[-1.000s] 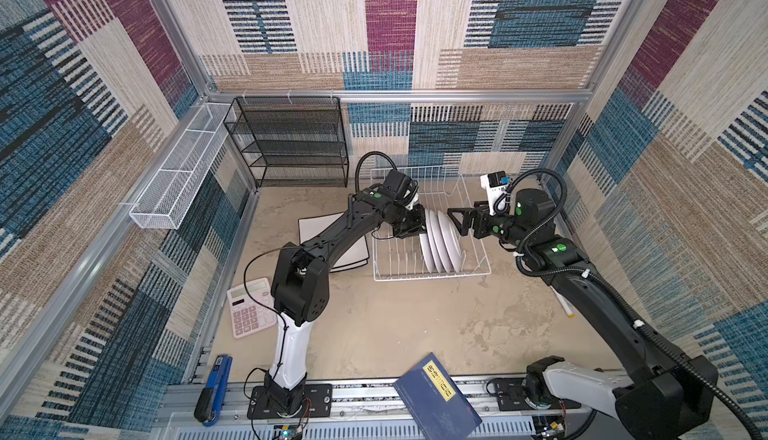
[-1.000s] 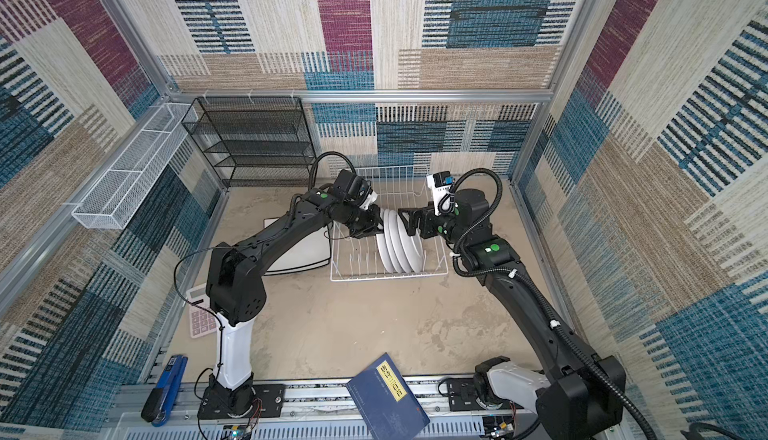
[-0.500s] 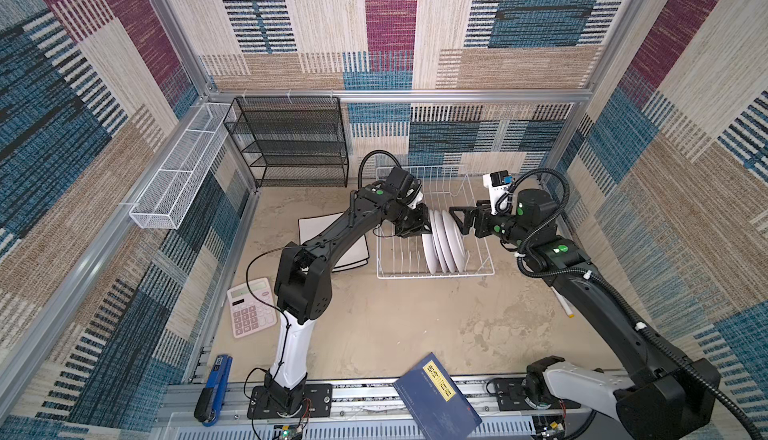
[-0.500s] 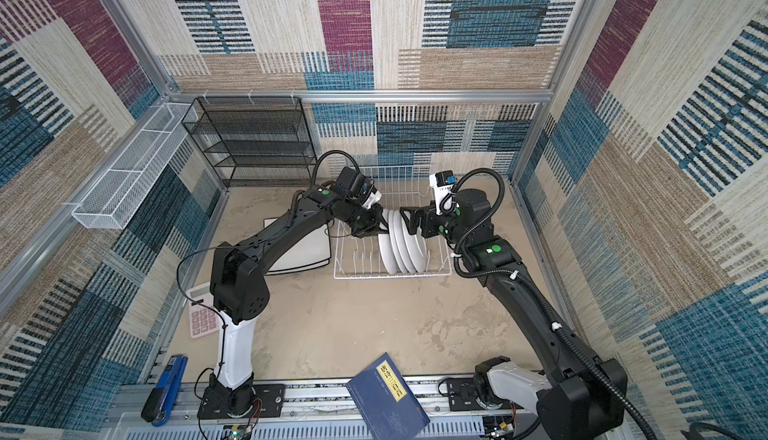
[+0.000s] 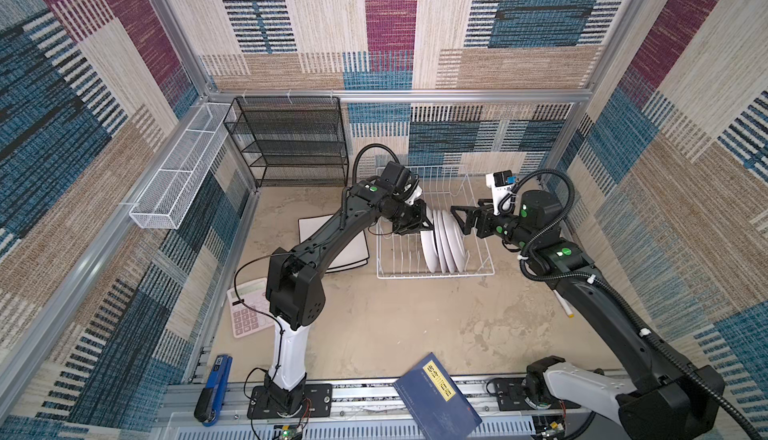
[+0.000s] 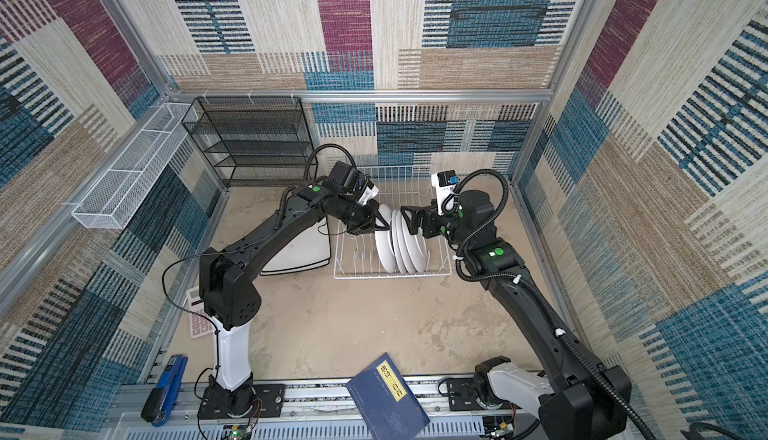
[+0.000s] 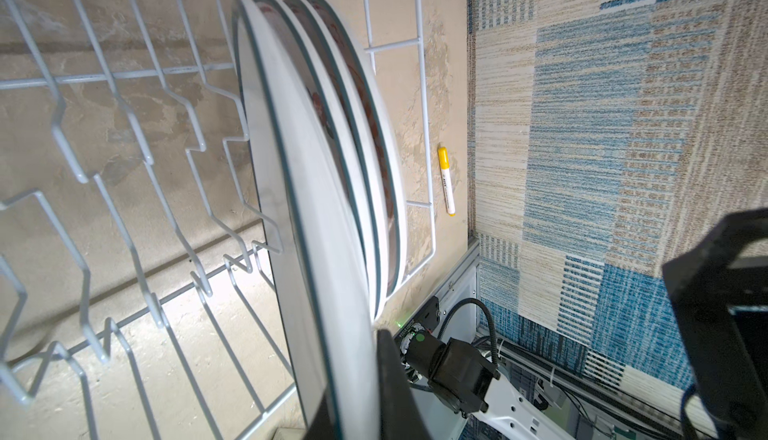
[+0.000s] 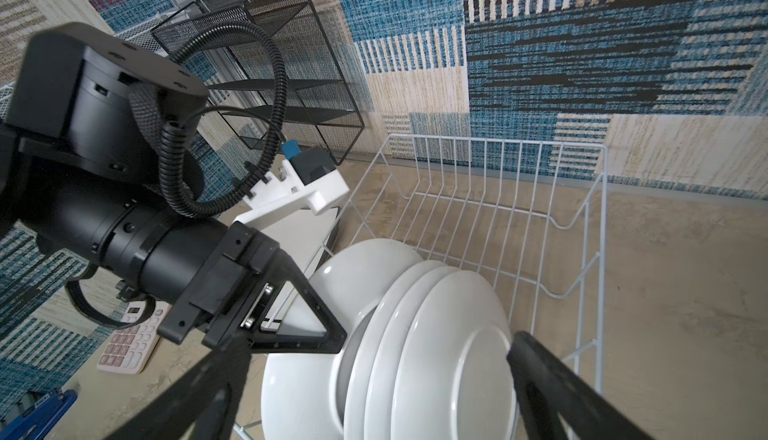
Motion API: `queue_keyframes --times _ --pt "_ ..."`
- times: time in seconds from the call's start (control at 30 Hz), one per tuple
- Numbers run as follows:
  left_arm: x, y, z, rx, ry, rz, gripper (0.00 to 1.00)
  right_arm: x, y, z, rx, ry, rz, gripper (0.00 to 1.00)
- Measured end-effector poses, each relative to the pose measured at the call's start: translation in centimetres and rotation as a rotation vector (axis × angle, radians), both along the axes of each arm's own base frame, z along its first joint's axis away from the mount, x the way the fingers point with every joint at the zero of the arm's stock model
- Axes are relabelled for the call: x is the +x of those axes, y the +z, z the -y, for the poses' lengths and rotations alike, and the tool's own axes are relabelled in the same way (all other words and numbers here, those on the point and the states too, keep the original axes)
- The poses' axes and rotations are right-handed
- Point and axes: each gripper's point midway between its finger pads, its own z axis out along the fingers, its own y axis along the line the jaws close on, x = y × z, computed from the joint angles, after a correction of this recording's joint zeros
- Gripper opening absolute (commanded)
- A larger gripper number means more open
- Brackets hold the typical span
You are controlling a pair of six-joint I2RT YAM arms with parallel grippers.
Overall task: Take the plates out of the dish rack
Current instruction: 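Tilt the round plate out of its slot with the left gripper, then lift the round plate up out of the rack with the left gripper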
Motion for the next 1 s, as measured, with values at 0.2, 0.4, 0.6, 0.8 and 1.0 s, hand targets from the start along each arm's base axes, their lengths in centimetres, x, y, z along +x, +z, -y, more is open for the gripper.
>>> queue_keyframes --times 0.2,0.4,0.6,0.8,1.0 --pt "-0.5 1.9 -0.7 -0.027 -0.004 0.015 0.0 -0.4 0.1 0.1 0.005 -0.001 0.007 0.99" --pt "-0.5 3.5 -1.6 -0.041 0.008 0.047 0.0 -0.6 0.4 0.2 0.012 -0.002 0.015 0.99" --pt "-0.5 3.6 -3.0 -0.029 0.035 0.043 0.0 -0.7 0.5 0.2 0.022 -0.006 0.012 0.99" --pt "-1.0 4.6 -3.9 -0.034 0.046 0.057 0.0 -0.7 0.4 0.2 0.034 -0.009 0.004 0.99" --pt "-1.1 6.4 -5.4 -0.046 0.075 0.089 0.0 -0.7 1.1 0.2 0.05 -0.012 0.009 0.99"
